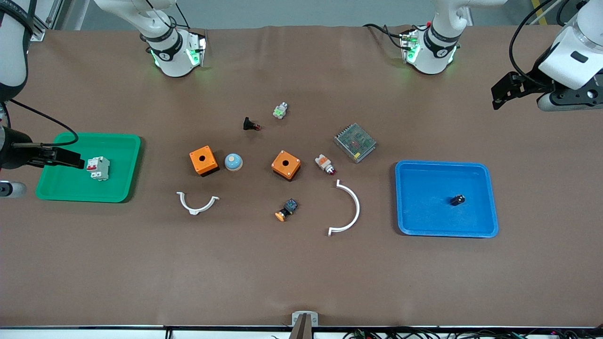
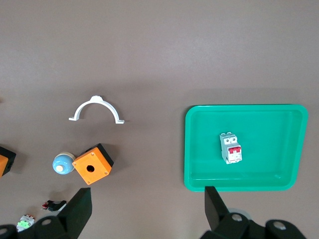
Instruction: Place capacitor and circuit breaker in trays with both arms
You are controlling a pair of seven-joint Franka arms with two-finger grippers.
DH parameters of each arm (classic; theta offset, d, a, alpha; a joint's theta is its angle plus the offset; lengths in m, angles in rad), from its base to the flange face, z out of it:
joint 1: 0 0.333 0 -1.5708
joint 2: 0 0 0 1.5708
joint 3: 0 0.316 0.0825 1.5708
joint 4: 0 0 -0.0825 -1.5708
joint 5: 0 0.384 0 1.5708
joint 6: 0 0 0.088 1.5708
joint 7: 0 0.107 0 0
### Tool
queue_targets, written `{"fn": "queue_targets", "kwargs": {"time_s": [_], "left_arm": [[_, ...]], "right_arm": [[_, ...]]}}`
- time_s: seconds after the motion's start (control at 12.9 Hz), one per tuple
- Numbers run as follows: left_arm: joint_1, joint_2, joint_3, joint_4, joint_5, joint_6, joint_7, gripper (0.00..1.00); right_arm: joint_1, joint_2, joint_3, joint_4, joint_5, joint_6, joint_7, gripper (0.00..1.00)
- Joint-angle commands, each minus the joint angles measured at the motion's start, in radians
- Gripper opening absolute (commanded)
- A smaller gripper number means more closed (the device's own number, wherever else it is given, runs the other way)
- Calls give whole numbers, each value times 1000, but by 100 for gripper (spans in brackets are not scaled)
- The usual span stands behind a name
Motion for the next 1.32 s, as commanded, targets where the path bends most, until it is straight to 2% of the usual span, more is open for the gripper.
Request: {"fn": "queue_targets", "kwargs": {"time_s": [0.0, 0.15, 0.31, 0.46, 0.54, 0.7, 0.85, 1.01, 1.24], "left_arm": [[3, -21, 3, -11, -18, 10, 31, 100], [3, -19, 3, -8, -18, 13, 34, 100], [5, -22, 3, -7, -18, 13, 40, 100], [5, -25, 3, -14, -18, 11, 50, 100], [5, -24, 3, -13, -18, 13, 50, 100], [6, -25, 5, -13, -18, 13, 51, 100], [6, -24, 6, -8, -18, 13, 51, 100], [6, -25, 8, -13, -18, 13, 51, 100], [8, -25, 8, -11, -19, 13, 53, 100]], "right_arm": [[-11, -13, 15, 7, 20, -2, -4, 100], [-17, -25, 19, 3, 17, 20, -4, 100], [-99, -60, 108, -38, 15, 75, -4, 100], [-225, -65, 258, -40, 6, 83, -3, 100], [-233, -68, 268, -42, 4, 84, -2, 100], [-198, -77, 228, -48, 0, 89, -2, 100], [-76, -100, 98, -77, 9, 98, -2, 100], [-65, -108, 94, -92, 10, 97, -2, 100], [-66, -178, 97, -209, 12, 144, -4, 100]]}}
